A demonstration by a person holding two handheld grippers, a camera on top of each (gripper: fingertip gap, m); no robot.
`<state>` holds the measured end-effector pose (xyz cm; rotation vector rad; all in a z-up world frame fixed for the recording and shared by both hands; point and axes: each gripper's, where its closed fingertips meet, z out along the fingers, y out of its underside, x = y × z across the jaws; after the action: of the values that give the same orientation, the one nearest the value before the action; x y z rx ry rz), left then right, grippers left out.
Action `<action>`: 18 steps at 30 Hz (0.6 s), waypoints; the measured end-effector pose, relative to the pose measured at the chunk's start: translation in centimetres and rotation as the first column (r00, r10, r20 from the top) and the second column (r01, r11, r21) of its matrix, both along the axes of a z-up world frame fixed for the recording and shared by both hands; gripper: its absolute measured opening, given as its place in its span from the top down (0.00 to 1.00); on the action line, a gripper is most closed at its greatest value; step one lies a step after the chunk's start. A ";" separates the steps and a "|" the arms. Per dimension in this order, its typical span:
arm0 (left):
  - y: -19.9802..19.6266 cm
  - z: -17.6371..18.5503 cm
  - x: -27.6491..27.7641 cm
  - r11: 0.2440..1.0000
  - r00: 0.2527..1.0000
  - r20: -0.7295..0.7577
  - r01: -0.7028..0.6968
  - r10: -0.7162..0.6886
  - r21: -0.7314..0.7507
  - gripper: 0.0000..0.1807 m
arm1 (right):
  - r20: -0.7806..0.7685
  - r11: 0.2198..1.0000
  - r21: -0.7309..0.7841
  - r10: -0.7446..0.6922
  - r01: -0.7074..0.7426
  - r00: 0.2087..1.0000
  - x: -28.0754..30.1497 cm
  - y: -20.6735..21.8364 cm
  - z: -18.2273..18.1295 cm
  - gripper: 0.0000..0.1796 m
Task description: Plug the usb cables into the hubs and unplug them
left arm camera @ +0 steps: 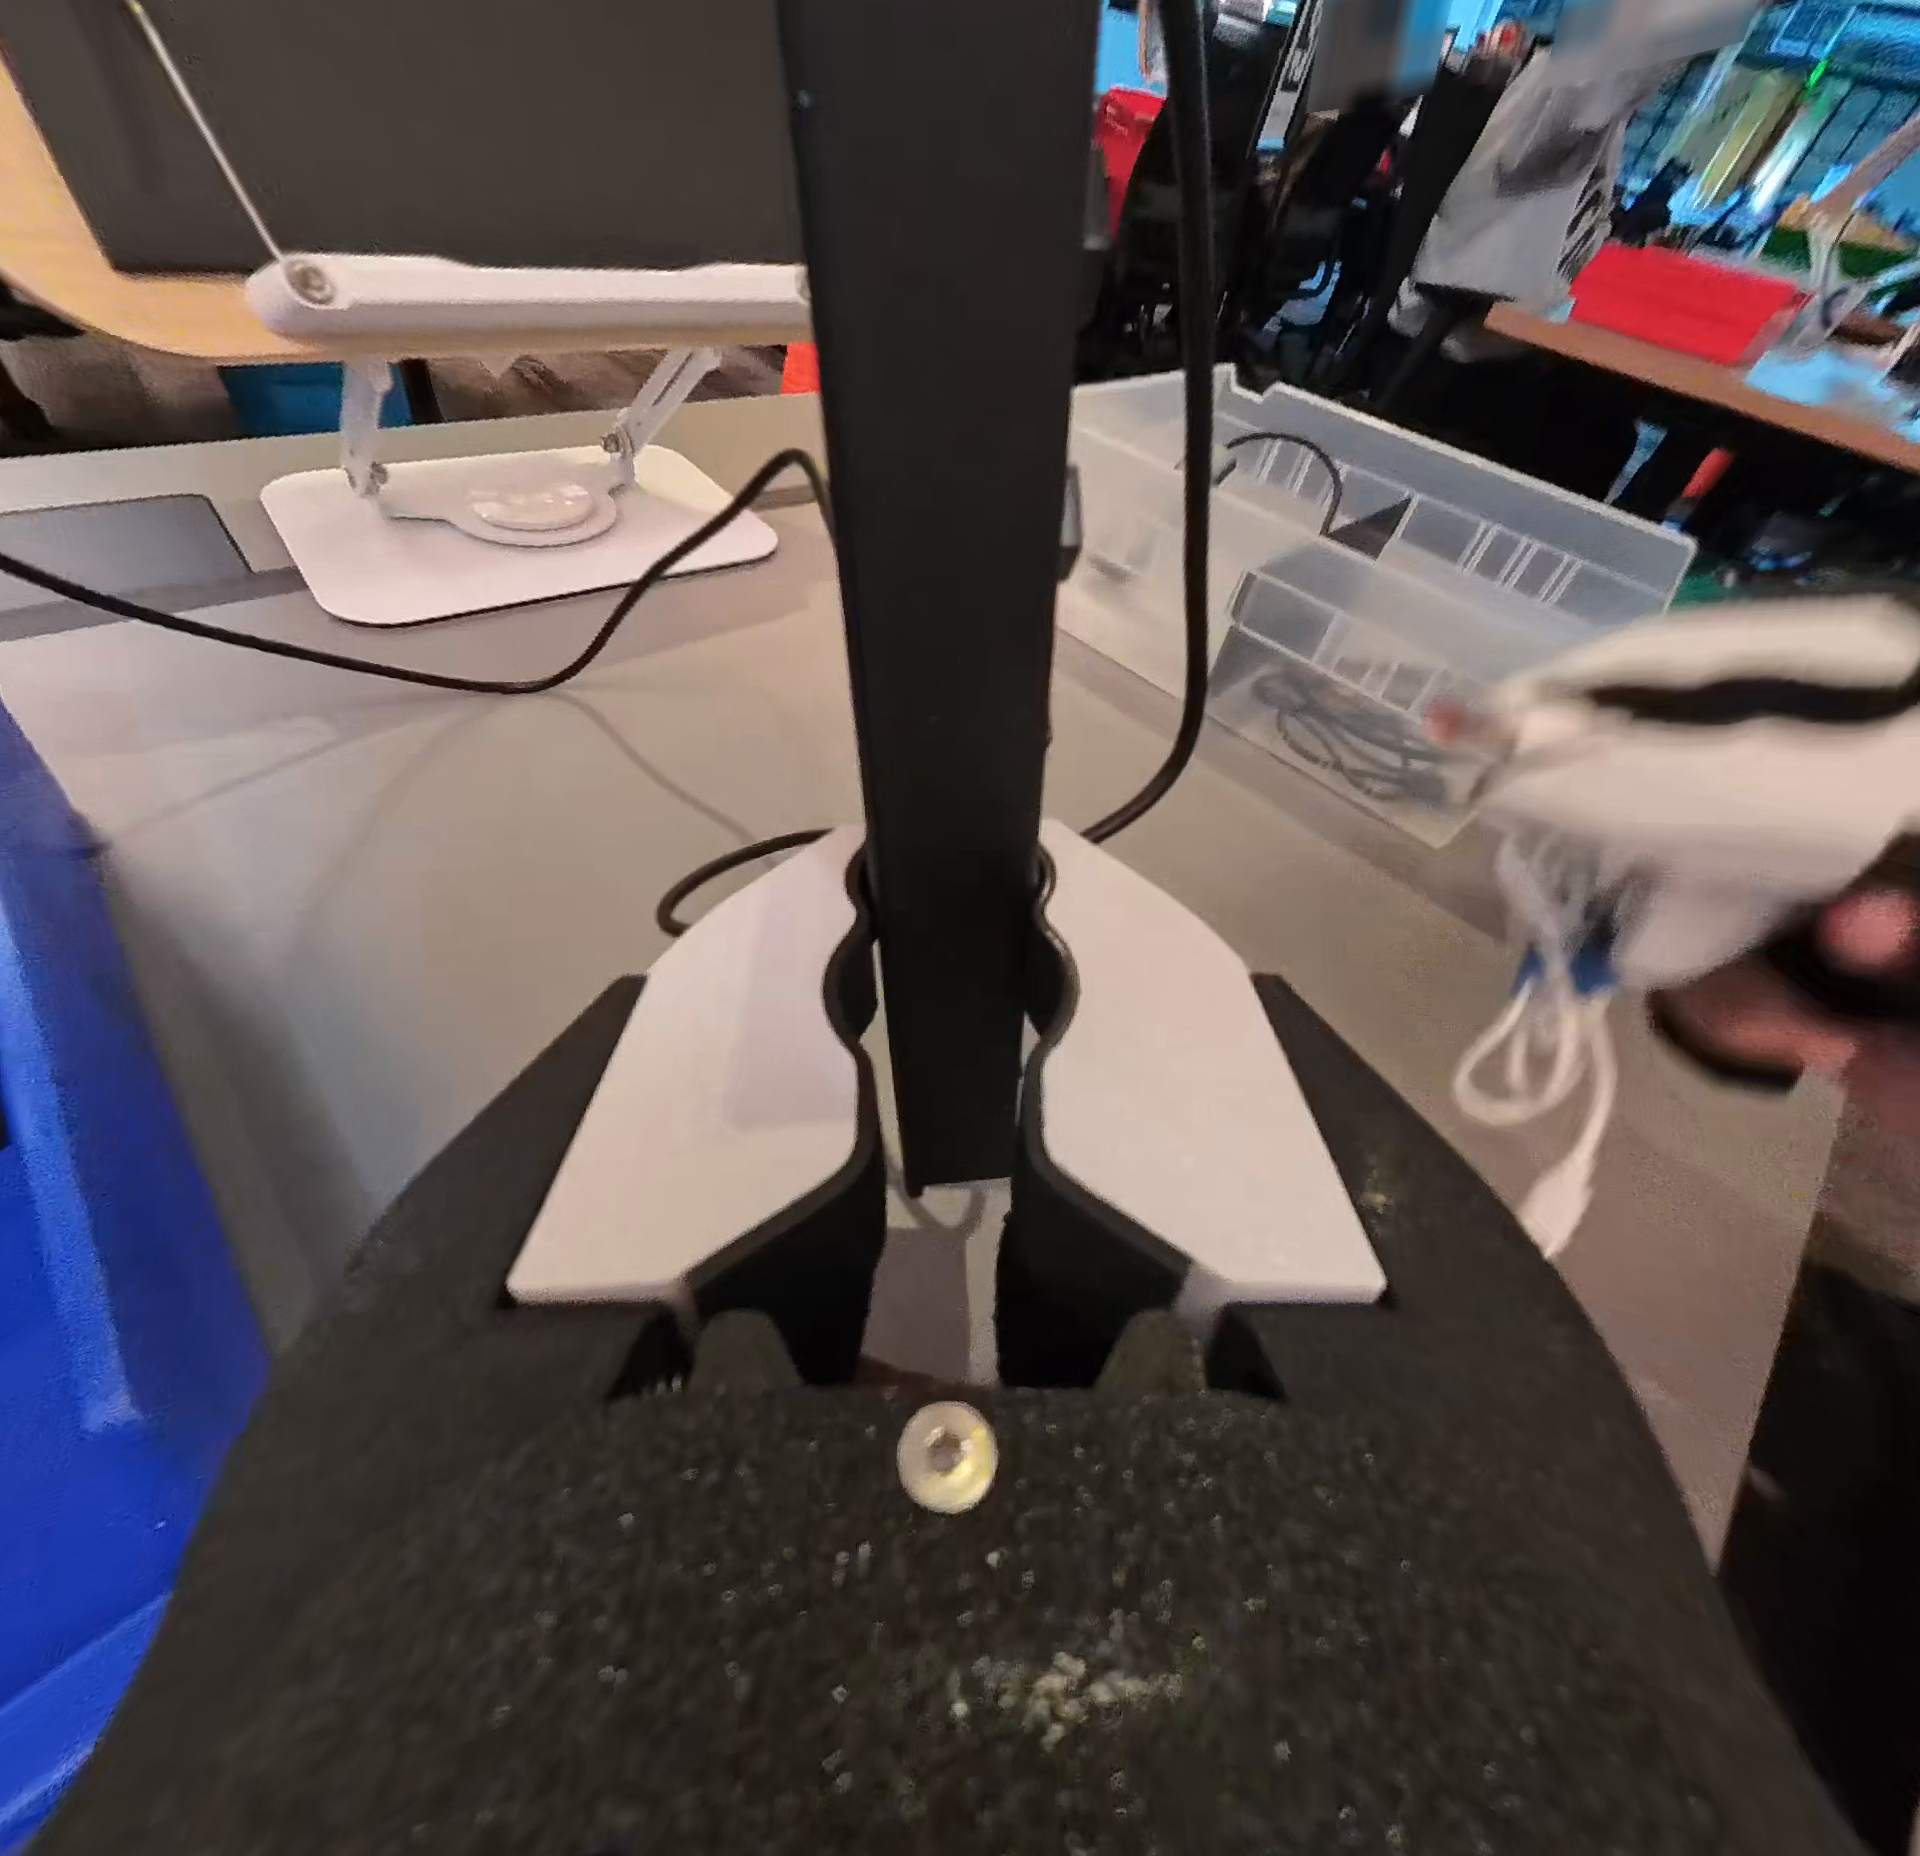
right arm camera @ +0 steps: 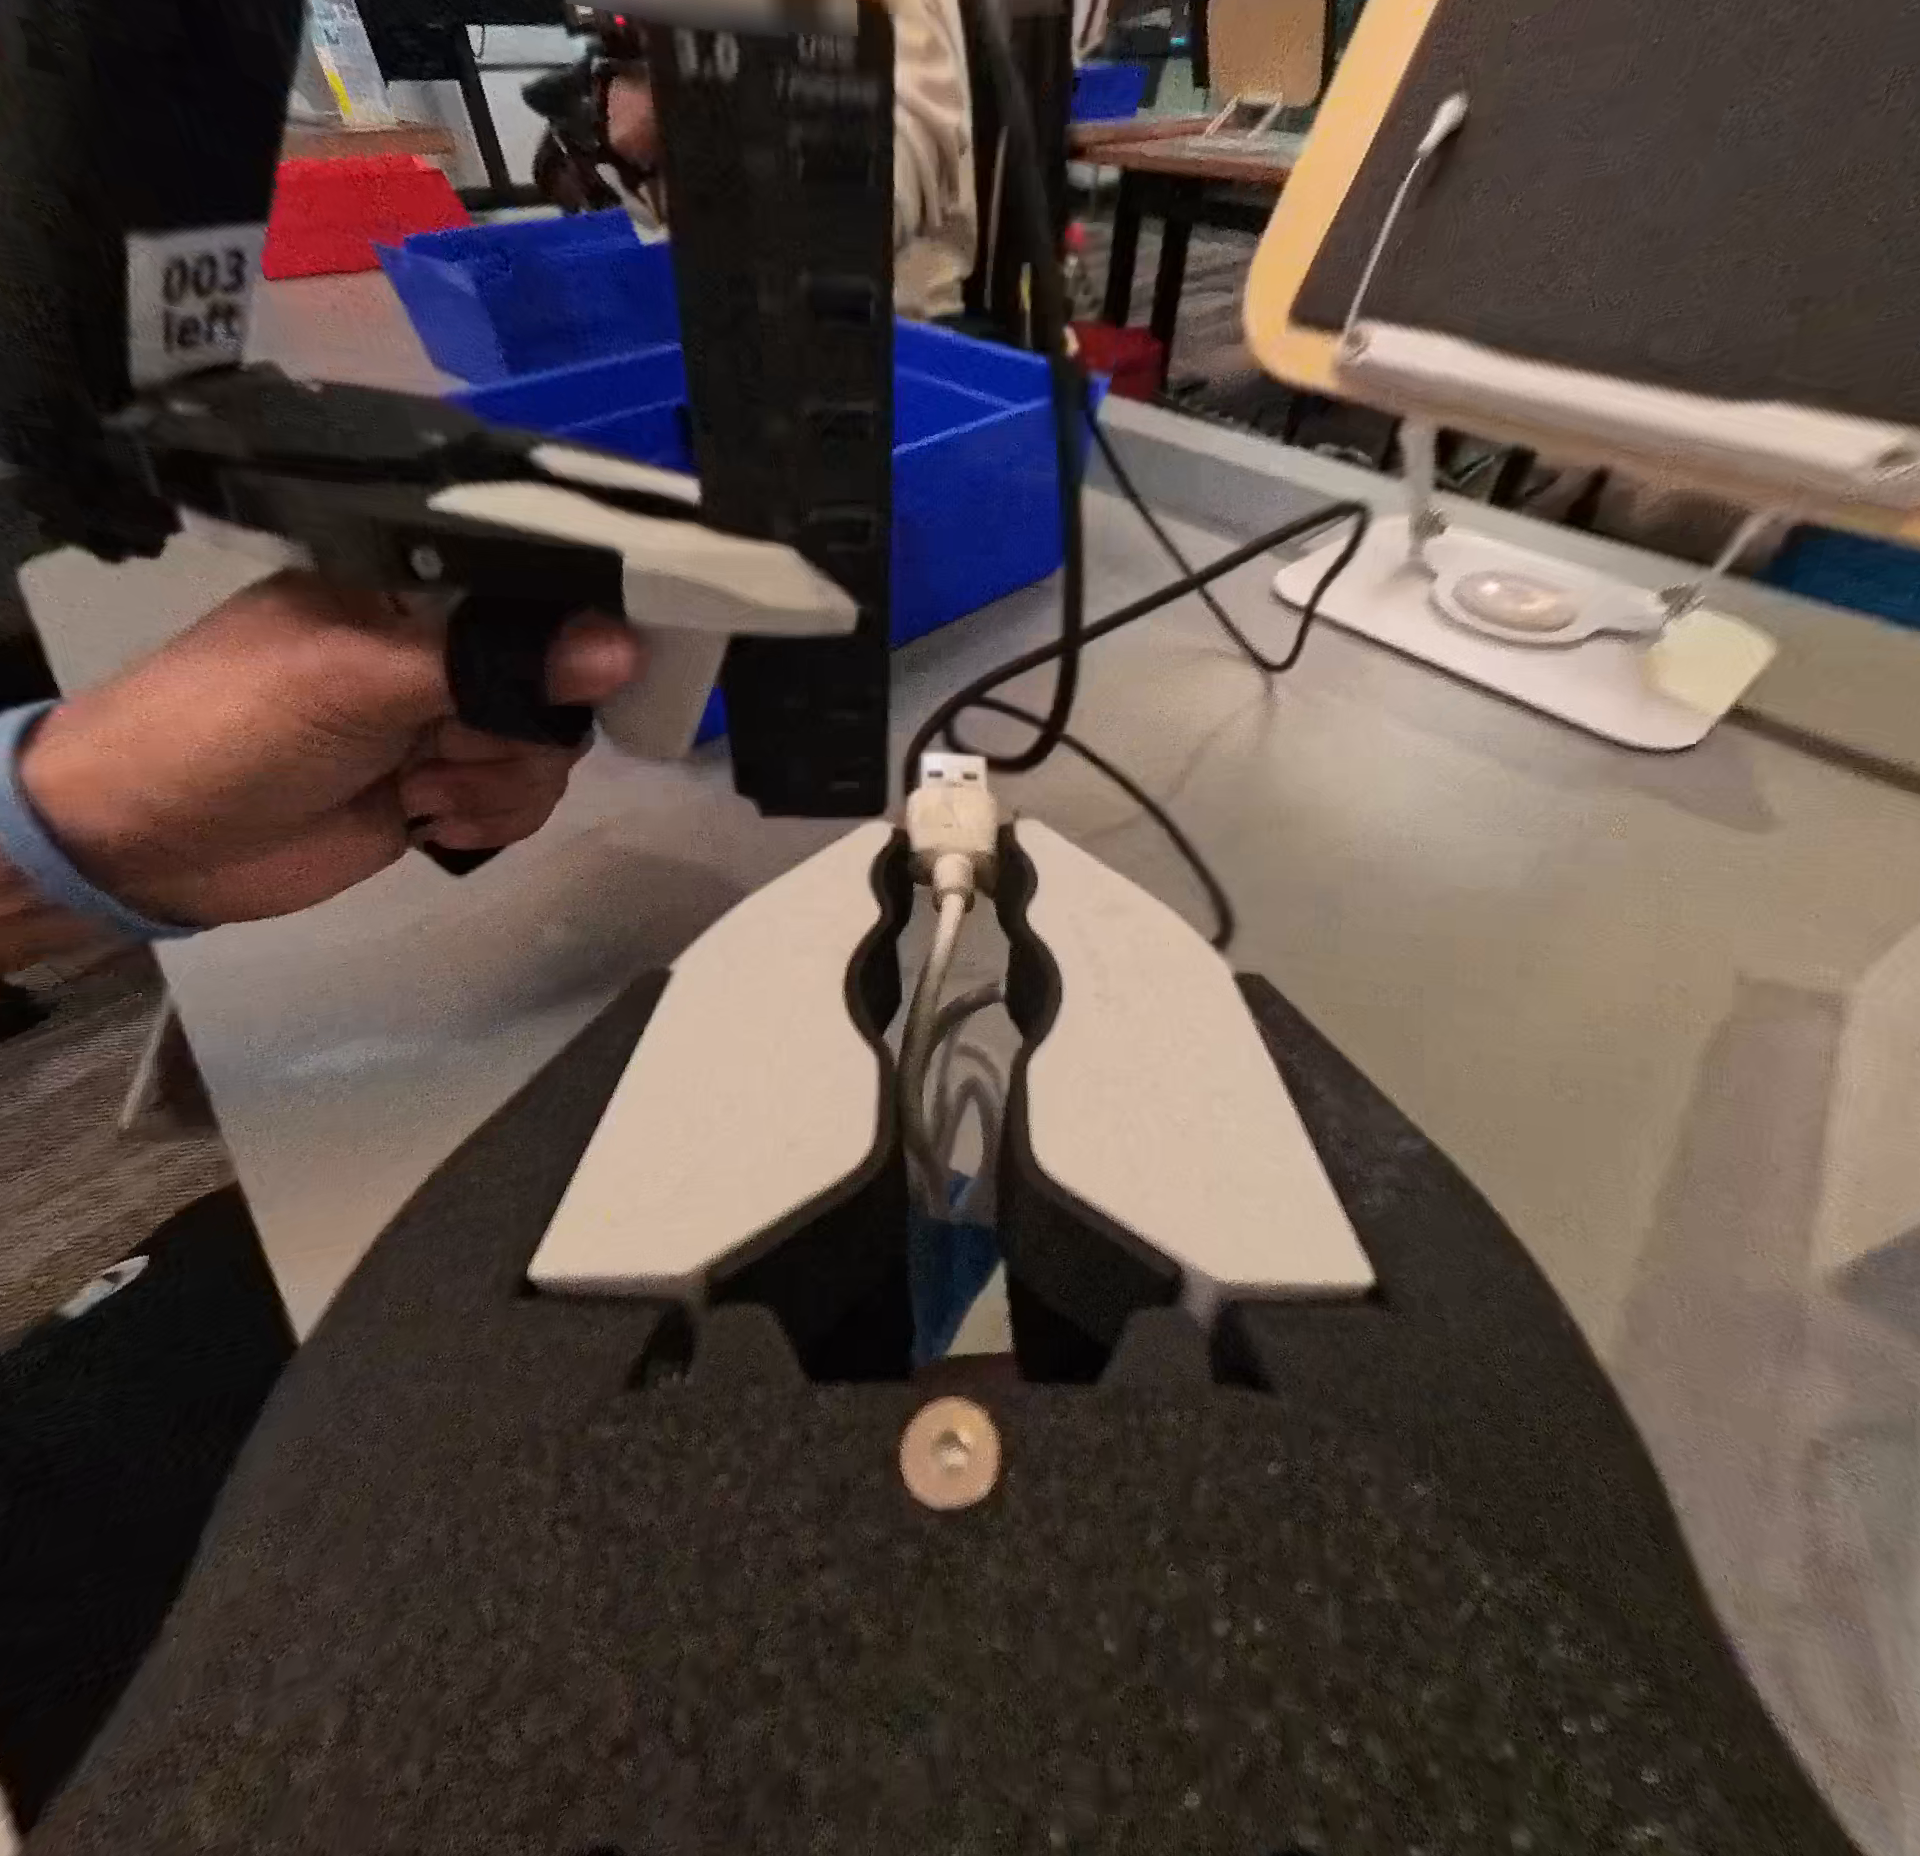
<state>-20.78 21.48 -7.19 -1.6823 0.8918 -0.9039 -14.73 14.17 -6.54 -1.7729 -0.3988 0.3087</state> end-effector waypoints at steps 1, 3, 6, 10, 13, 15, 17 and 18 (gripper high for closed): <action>-0.2 -0.3 0.2 1.000 1.000 -0.012 0.002 -0.002 0.008 0.87 | 0.016 0.999 0.030 -0.015 0.015 1.000 1.3 0.0 1.8 0.92; -0.4 -1.0 0.5 1.000 1.000 -0.018 0.011 -0.011 -0.011 0.87 | 0.023 0.996 0.087 -0.020 0.018 1.000 4.3 -0.4 6.6 0.92; -0.6 -2.2 0.8 0.997 0.999 -0.021 0.030 -0.032 -0.072 0.87 | 0.130 0.971 0.187 -0.173 0.147 0.976 11.8 -0.5 13.3 0.91; -0.7 -2.5 1.1 0.993 0.999 -0.009 0.041 -0.043 -0.108 0.87 | 0.227 0.947 0.117 -0.319 0.300 0.920 21.8 0.5 13.7 0.91; -1.0 -2.3 1.1 0.995 0.999 -0.013 0.045 -0.047 -0.093 0.87 | 0.395 0.919 -0.073 -0.330 0.388 0.857 27.7 1.7 6.5 0.91; -1.2 -2.2 1.2 0.995 0.998 -0.017 0.051 -0.053 -0.086 0.87 | 0.532 0.866 -0.264 -0.236 0.424 0.813 30.5 1.5 0.0 0.91; -1.5 -2.1 1.4 0.995 0.998 -0.020 0.060 -0.062 -0.083 0.87 | 0.649 0.749 -0.424 -0.141 0.509 0.748 33.0 0.1 -5.5 0.91; -1.6 -2.2 1.5 0.994 0.997 -0.022 0.068 -0.070 -0.084 0.87 | 0.703 0.690 -0.449 -0.119 0.567 0.701 34.3 -0.5 -7.0 0.88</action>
<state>-19.24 19.84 -9.36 -1.7459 0.9450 -0.9807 19.53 13.70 -13.57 -2.5901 -0.4114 -0.5543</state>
